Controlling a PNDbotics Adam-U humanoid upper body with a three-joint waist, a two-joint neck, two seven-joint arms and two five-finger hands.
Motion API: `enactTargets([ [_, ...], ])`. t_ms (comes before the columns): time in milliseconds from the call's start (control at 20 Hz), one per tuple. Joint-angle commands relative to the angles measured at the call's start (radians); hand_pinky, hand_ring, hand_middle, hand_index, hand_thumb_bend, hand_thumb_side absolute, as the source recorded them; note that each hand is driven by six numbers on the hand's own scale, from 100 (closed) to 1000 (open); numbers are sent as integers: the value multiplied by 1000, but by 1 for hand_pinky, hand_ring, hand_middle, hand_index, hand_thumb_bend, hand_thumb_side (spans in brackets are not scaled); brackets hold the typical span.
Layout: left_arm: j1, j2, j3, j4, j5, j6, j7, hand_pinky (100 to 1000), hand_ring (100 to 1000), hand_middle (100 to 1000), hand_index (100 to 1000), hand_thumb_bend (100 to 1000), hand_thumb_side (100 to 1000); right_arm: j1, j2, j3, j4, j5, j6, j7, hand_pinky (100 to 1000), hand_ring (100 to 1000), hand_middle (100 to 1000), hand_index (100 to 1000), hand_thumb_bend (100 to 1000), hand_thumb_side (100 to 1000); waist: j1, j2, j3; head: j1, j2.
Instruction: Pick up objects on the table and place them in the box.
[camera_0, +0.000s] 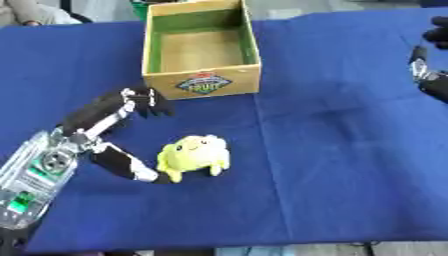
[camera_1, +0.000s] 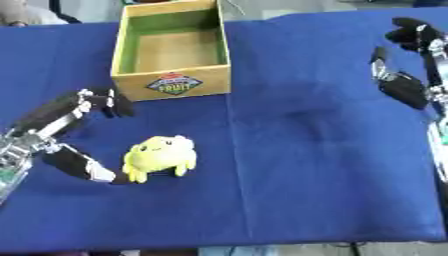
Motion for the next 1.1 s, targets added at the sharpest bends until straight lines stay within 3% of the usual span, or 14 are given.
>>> enactTargets([
  [50, -23, -11, -10, 18, -42, 0, 33, 639, 676, 714, 749, 875, 263, -17, -16, -1, -25, -6, -2, 3, 839, 796, 694, 879, 100, 241, -2, -19, -3, 2, -8],
  [400, -46, -48, -36, 67, -118, 0, 67, 639, 672, 712, 753, 854, 246, -16, -13, 0, -27, -7, -2, 5, 839, 796, 694, 879, 100, 241, -1, -19, -6, 1, -12],
  [750, -74, -76, -57, 132, -194, -17, 111, 625, 645, 683, 733, 764, 208, -17, -11, 0, -27, -9, -2, 5, 839, 796, 694, 879, 100, 241, -3, -18, -11, 4, -15],
  [1100, -86, -89, -67, 163, -209, -29, 135, 622, 640, 677, 729, 755, 204, -17, -9, 1, -28, -10, -2, 6, 839, 796, 694, 879, 100, 241, -3, -17, -12, 4, -16],
])
